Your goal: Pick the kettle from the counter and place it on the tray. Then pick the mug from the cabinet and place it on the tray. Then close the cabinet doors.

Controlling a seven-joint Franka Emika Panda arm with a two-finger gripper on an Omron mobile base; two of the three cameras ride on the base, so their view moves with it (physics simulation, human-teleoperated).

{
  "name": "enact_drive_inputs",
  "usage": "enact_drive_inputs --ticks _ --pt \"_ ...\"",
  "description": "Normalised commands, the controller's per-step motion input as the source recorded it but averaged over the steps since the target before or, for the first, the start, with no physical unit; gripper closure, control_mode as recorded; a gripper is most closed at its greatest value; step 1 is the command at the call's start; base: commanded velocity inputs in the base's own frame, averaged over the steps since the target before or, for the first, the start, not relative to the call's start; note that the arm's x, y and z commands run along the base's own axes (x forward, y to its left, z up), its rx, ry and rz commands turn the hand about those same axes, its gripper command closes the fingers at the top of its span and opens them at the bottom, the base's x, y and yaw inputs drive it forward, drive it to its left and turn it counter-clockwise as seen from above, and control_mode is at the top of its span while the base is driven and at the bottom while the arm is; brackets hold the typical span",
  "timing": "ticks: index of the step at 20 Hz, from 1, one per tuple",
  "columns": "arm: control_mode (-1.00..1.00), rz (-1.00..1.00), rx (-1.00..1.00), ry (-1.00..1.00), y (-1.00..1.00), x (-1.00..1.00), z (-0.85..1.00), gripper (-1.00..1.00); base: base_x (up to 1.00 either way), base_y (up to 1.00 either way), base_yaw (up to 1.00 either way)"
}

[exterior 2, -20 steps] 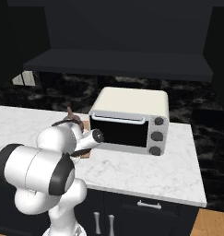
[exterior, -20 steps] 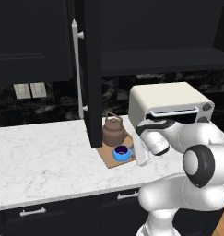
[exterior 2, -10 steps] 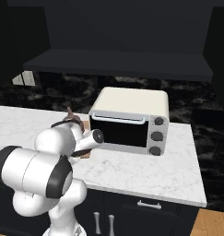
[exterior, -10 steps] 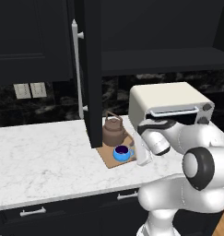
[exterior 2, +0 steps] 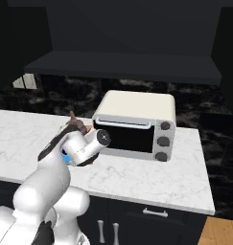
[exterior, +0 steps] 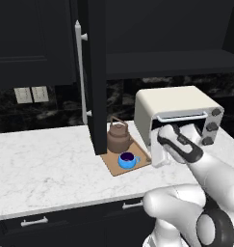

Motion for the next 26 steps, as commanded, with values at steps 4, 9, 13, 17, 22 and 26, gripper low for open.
enact_drive_inputs --ticks 4,9,13,17,22,26 --pt "-1.0 -0.22 0.0 0.0 0.0 -0.43 0.96 -1.0 0.0 0.0 0.0" --pt "-1.0 -0.25 0.0 0.0 0.0 -0.55 0.84 -1.0 0.0 0.0 0.0" --pt "-1.0 -0.28 0.0 0.0 -0.03 -0.63 0.75 -1.0 0.0 0.0 0.0" --pt "-1.0 -0.29 0.0 0.0 -0.18 -0.56 0.74 -1.0 0.0 0.0 0.0" --pt "-1.0 -0.25 0.0 0.0 -0.3 -0.34 0.45 -1.0 0.0 0.0 0.0" --pt "-1.0 -0.2 0.09 -0.14 -0.4 -0.43 -0.08 -1.0 0.0 0.0 0.0"
